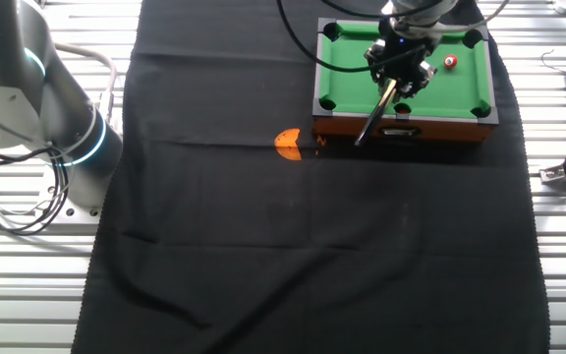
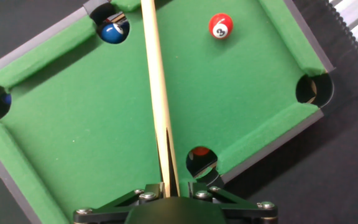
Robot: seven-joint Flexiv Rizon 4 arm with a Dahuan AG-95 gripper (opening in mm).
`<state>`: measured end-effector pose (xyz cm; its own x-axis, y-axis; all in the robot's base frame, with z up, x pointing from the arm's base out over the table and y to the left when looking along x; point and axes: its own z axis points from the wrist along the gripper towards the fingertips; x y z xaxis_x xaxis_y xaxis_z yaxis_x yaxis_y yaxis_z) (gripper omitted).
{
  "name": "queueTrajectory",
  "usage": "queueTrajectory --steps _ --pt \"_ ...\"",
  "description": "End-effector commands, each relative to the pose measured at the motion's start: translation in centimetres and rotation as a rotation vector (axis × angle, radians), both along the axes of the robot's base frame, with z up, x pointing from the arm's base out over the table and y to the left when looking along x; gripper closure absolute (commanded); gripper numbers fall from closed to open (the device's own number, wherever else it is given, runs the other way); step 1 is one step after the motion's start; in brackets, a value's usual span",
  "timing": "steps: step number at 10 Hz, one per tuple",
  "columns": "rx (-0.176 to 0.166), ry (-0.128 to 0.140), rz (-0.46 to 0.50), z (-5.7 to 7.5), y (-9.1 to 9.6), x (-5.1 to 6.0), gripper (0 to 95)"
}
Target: Hit the pool ball
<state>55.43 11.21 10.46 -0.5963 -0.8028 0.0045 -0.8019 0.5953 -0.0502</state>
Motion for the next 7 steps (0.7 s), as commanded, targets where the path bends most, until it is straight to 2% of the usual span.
queueTrajectory --steps 1,7 --pt "0.0 -0.001 0.0 -0.02 0.0 0.05 76.0" --pt "0.008 -0.008 0.009 -0.02 0.0 0.06 76.0"
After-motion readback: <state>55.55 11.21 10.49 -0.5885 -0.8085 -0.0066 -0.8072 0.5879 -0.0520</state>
